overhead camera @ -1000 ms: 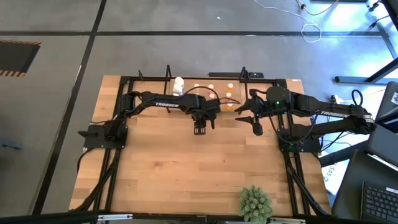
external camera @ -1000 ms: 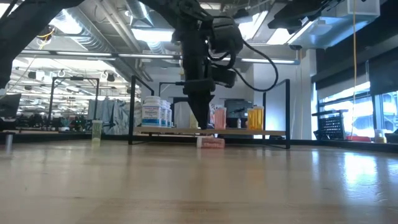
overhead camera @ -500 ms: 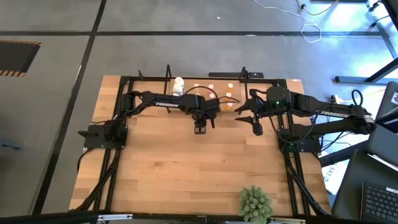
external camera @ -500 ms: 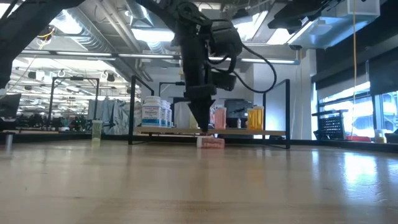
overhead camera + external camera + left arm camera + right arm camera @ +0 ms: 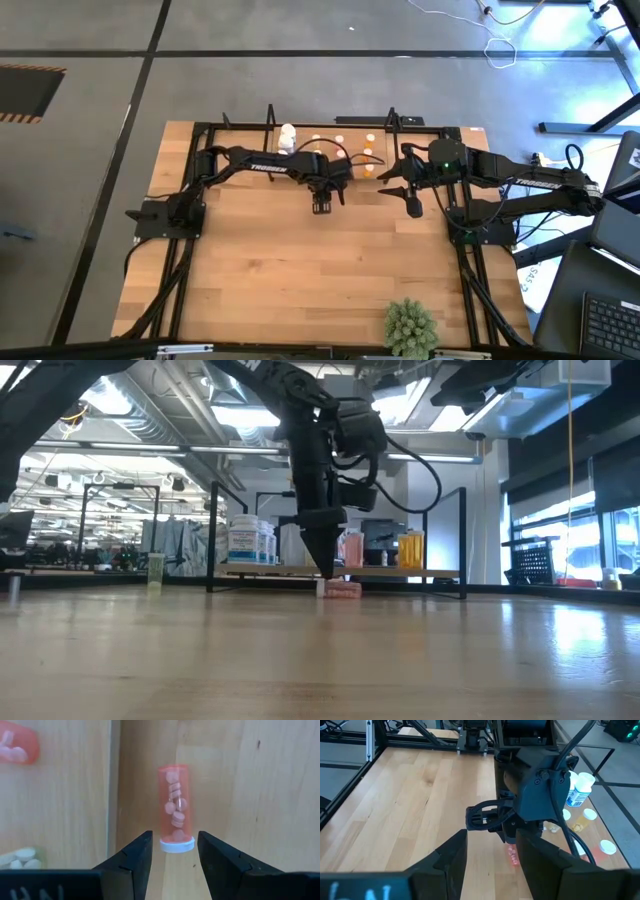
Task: Pick and place medicine bottles onto shelf by color
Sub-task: Put the red pill bottle on the shelf aligned with the other red pill bottles
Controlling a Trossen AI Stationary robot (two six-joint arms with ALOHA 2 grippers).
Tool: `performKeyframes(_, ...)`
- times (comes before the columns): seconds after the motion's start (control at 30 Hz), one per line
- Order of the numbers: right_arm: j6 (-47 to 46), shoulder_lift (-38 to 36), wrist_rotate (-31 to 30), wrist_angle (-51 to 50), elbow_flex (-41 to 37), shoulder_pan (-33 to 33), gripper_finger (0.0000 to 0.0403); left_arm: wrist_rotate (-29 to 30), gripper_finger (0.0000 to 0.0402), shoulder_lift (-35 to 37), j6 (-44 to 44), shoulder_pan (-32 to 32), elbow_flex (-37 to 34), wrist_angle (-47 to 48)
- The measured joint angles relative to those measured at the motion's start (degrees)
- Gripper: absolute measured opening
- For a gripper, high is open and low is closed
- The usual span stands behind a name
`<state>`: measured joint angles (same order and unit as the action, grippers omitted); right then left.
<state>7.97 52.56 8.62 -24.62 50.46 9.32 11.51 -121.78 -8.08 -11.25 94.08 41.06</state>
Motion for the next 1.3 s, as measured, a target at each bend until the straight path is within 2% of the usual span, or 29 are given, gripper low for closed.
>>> performKeyframes(1.3,0.0,0.0,0.0,0.0,0.0,0.0,0.0171,-0.4,0.0151,-2.8,0.0,-0.3,-0.1,-0.9)
